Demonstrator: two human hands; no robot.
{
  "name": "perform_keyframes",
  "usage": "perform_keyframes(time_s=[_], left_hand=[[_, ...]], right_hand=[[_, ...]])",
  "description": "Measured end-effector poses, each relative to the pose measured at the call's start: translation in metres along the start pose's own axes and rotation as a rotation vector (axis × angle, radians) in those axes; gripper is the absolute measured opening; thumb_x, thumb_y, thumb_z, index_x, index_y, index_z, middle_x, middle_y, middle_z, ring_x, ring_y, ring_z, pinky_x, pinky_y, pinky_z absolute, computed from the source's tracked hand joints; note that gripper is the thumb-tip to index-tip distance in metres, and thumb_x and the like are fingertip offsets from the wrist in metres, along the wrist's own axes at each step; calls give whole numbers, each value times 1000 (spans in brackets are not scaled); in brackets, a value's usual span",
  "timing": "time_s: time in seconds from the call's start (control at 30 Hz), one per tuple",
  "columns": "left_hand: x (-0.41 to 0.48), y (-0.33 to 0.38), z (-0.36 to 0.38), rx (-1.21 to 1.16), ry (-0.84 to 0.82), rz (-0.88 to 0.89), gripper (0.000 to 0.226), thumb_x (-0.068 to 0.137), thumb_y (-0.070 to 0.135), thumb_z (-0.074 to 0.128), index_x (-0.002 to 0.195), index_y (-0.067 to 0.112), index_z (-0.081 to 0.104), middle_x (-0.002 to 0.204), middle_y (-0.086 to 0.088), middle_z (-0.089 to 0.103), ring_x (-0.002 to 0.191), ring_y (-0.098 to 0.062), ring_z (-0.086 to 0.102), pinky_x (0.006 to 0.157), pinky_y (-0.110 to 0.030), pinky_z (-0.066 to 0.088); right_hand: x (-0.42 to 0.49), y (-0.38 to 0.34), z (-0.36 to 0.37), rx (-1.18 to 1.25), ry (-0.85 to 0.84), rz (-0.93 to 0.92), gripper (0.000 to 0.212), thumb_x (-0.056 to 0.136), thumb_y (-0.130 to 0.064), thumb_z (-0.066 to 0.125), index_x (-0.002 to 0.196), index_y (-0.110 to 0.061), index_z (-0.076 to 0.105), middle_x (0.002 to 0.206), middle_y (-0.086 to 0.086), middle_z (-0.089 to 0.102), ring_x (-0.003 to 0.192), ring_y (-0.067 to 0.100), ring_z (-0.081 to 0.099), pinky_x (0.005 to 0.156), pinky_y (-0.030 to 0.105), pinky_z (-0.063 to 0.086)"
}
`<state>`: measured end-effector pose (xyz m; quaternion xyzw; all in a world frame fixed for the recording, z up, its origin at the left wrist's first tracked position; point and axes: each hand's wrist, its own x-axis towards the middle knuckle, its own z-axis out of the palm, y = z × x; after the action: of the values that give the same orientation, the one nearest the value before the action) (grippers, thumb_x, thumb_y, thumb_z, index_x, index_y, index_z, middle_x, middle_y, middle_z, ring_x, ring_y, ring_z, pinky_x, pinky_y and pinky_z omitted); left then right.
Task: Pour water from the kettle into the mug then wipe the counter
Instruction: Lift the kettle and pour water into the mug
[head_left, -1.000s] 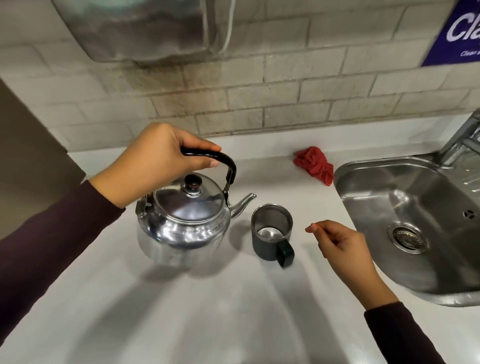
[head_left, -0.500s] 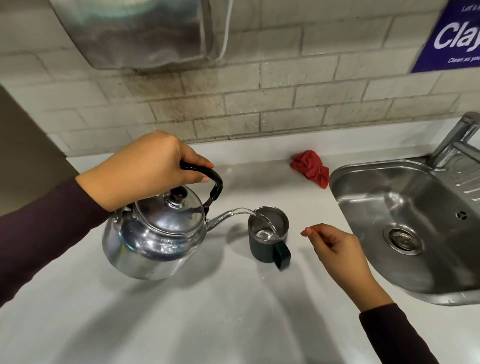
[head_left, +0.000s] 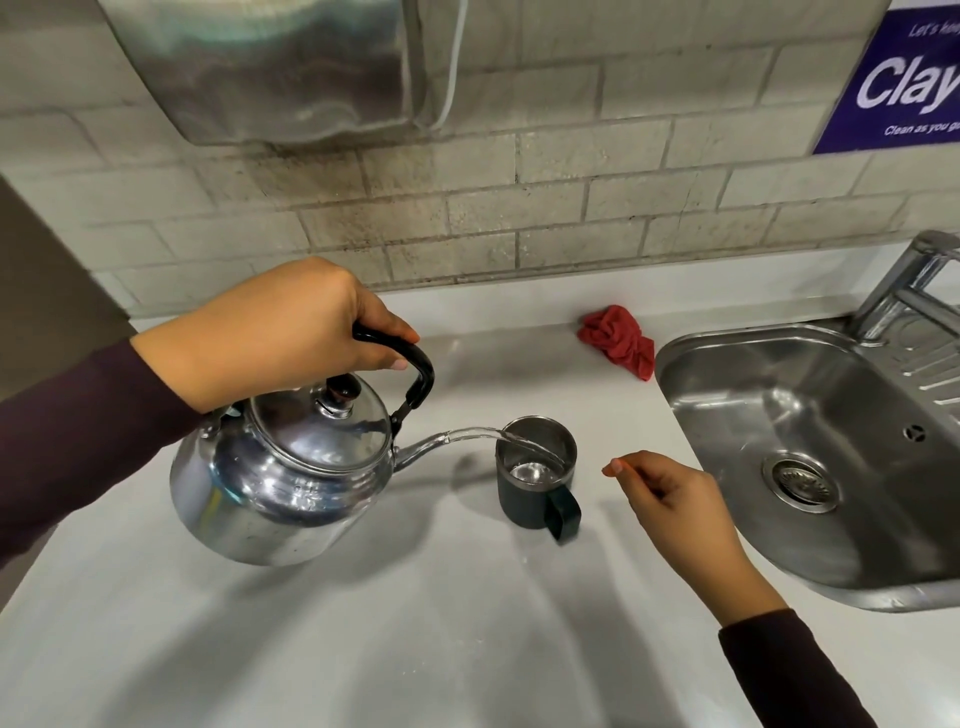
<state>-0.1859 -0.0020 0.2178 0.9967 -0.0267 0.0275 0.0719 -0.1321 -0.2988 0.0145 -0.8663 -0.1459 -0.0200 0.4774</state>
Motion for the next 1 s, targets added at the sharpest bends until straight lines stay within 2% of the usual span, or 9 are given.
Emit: perform_keyframes(time_s=[0.2,0.4,0.53,0.63,0.7,0.8,0.83,0.9,1.0], left_hand=[[3,2,-2,35,-3,68,26,75,36,72,101,37,72,42,55,38,52,31,43,55,7,31],[7,1,-4,48,-10,110,25,75,35,72,101,37,72,42,57,36,51,33,41,53,8,30],[10,-2,-2,72,-9,140,25,74,39,71,99,39,72,45,57,39,58,34,42,58,8,30],[13,-5,-1,83,3,142,25,73,44,70,98,43,71,40,39,46,63,32,45,56,2,37],[14,-5,-1,109,-3,143,26,73,48,69,99,46,70,41,40,46,65,32,45,47,-5,38],[17,-2,-2,133,-21,159,26,73,47,69,99,45,70,48,59,38,65,37,40,42,-8,35],[18,-2,-2,145,-20,158,26,73,47,69,99,45,70,48,59,37,66,37,40,41,-8,29],[20,-3,-3,155,-18,156,27,72,49,69,99,48,69,44,52,42,71,35,42,46,-13,29],[22,-5,-4,165,-28,156,27,72,50,68,99,49,68,47,54,43,74,32,44,46,-15,31]], right_hand=[[1,-3,3,-12,-1,-10,15,87,-29,59,75,-24,68,44,-4,42,42,9,36,43,16,31],[2,-4,4,-13,-14,-4,15,87,-28,59,76,-25,69,44,-7,43,42,10,36,43,16,31],[3,-5,5,-15,-20,-2,15,87,-28,59,76,-25,69,49,10,49,43,10,36,45,19,31],[2,-6,5,-12,-29,5,15,87,-29,59,77,-24,69,47,7,47,42,10,36,46,21,33],[1,-6,4,-16,-34,7,15,87,-29,59,77,-24,69,51,12,52,44,10,37,49,25,35],[0,-6,5,-7,-38,14,15,87,-27,59,77,-22,69,51,12,52,44,11,36,49,27,35],[0,-6,5,-5,-36,17,15,87,-27,59,77,-22,69,48,8,49,43,11,36,49,26,34],[0,-6,5,-5,-35,24,15,87,-26,59,78,-22,70,47,3,46,43,11,36,48,26,33],[0,-6,4,-6,-37,21,14,87,-27,59,79,-23,70,49,11,49,42,11,36,49,26,33]])
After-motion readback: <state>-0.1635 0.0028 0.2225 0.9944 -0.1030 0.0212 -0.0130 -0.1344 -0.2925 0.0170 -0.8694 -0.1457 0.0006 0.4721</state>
